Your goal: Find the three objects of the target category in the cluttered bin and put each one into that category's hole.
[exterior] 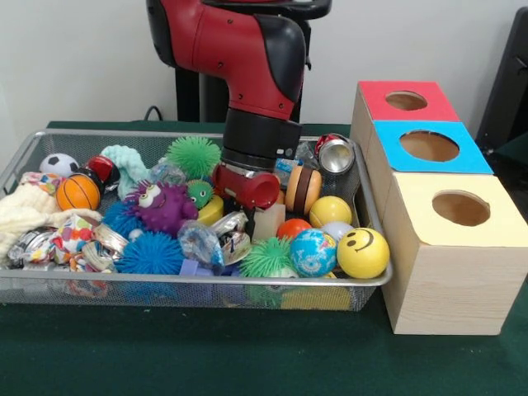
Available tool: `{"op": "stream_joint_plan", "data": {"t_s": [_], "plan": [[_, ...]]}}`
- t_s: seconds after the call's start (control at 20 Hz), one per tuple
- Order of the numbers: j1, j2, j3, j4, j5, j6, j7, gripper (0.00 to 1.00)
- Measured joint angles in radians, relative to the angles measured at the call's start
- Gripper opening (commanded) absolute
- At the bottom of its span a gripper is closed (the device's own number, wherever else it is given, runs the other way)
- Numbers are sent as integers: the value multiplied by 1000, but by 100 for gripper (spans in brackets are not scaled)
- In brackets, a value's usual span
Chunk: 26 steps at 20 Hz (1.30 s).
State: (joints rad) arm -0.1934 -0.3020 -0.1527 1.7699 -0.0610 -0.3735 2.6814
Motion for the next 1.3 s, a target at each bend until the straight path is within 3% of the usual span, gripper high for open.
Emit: {"op": "stream_joint_plan", "data": {"t_s": [0.45, 1.3], "plan": [[-108, 6, 52, 1, -213, -125, 0, 100], [-271, 11, 83, 0, -455, -195, 0, 100]]}}
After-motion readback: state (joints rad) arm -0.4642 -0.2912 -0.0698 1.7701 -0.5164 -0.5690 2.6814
